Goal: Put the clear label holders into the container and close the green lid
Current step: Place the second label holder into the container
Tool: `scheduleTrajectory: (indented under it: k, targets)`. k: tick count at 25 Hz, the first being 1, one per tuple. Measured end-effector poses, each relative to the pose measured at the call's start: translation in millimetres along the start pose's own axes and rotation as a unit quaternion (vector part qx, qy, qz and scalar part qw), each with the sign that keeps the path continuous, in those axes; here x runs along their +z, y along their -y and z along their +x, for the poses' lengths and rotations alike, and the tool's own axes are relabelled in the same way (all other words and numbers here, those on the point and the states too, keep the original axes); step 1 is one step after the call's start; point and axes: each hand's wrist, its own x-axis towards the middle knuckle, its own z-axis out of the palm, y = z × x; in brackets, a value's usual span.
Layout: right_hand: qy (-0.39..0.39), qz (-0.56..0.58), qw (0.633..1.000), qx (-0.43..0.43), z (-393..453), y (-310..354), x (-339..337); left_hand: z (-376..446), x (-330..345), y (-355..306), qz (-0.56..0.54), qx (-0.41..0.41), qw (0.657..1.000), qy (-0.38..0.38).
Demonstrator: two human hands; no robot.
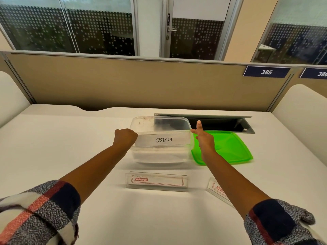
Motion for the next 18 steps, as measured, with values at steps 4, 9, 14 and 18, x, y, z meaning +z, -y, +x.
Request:
scheduleTrajectory:
  k: [4, 9, 14, 18]
  targets:
    - [0.002, -0.06, 0.998, -0.016, -1, -6, 1, 7, 6, 4, 0.049, -0.076, 0.994, -0.06]
    - [-0.012, -0.122, 0.99, -0.069, -1, -11, 5, 9, 11, 9, 0.103, -0.075, 0.992, -0.026]
    - [-0.029, -0.295, 0.95, -0.098, -4, -12, 11, 0, 19, 10, 0.229, -0.006, 0.973, -0.007]
    - [-0.027, -0.346, 0.933, -0.094, -11, -13, 18, -2, 26, 13, 0.274, 0.023, 0.961, 0.016]
